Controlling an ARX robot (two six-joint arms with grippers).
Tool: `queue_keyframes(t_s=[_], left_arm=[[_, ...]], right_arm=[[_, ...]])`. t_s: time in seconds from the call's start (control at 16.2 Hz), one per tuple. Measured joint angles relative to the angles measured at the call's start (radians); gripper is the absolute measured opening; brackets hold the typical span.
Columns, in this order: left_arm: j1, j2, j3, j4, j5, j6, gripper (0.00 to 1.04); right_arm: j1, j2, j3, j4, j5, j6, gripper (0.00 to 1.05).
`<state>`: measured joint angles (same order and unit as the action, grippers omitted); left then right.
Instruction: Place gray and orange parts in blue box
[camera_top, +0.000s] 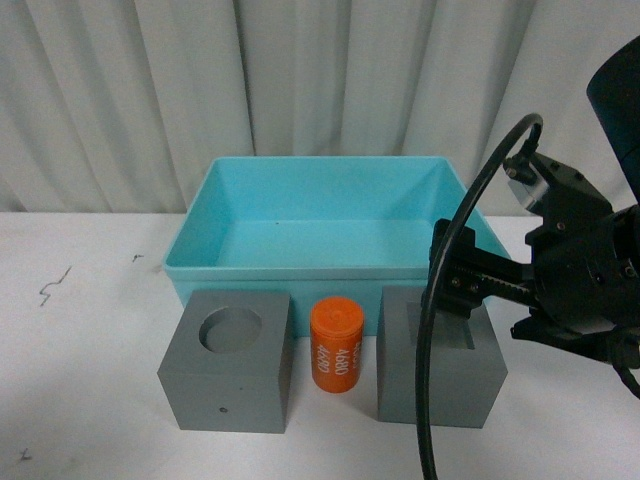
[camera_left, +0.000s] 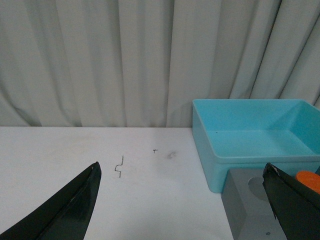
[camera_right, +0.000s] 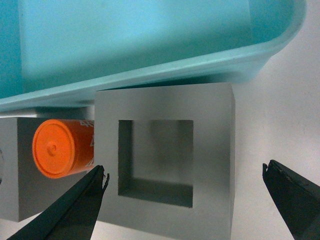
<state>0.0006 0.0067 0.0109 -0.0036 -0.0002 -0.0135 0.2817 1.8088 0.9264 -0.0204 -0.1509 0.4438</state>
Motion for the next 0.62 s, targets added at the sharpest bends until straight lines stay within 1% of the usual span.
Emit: queue_keyframes(t_s=[0.12, 0.25, 0.62], left_arm=[[0.0, 0.0, 0.0, 0.0, 0.0, 0.0, 0.98], [0.0, 0.0, 0.0, 0.0, 0.0, 0.0, 0.98], [0.0, 0.0, 0.0, 0.0, 0.0, 0.0, 0.98]], right_arm=[[-0.018, 0.027, 0.012, -0.002, -0.018, 0.001, 0.98], [-0.026, 0.045, 0.034, -0.001, -0.014, 0.0, 0.98], [-0.027, 0.135, 0.049, 0.014, -0.026, 0.0, 0.98]])
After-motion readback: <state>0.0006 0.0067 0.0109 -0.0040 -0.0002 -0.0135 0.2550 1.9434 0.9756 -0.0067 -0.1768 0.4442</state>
